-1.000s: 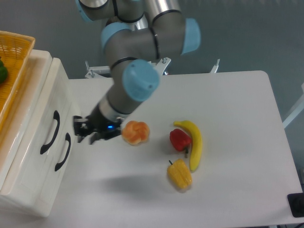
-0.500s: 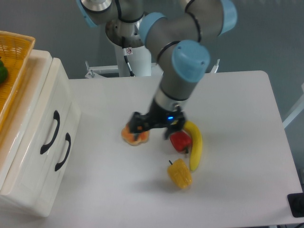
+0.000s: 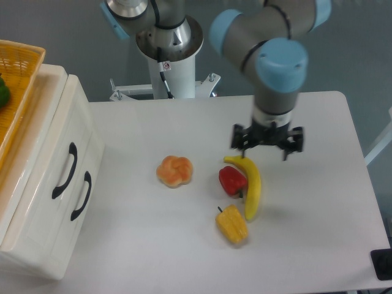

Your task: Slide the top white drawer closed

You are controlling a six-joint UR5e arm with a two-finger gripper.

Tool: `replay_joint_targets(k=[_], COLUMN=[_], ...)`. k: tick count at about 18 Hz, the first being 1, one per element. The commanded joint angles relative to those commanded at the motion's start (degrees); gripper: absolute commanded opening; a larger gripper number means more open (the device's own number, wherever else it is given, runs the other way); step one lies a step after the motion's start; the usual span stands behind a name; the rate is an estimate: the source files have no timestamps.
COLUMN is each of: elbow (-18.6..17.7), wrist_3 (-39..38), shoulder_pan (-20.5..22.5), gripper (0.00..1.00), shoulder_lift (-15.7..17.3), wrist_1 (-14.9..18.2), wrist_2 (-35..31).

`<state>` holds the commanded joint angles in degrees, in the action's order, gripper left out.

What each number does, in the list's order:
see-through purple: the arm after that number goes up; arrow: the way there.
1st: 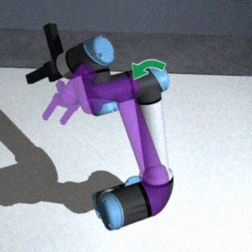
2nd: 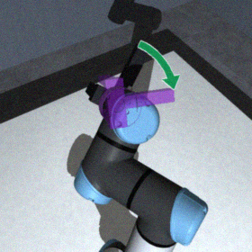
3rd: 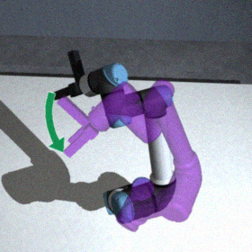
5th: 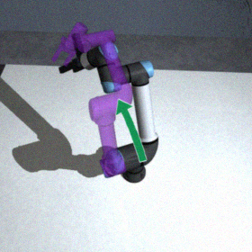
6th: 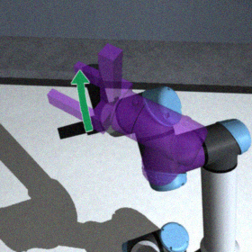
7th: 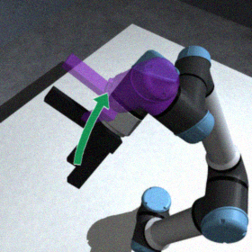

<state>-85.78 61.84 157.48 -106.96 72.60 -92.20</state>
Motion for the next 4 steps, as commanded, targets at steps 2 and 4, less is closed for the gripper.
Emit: replay_joint_targets(k=[2, 4], elbow=[0.0, 0.2], wrist_3=[6.6, 10.6], shoulder_pan=[2.3, 3.7], gripper=[1.00, 1.00], shoulder_lift=[0.4, 0.2], wrist_1=[-0.1, -0.1], wrist_2=[0.1, 0.3])
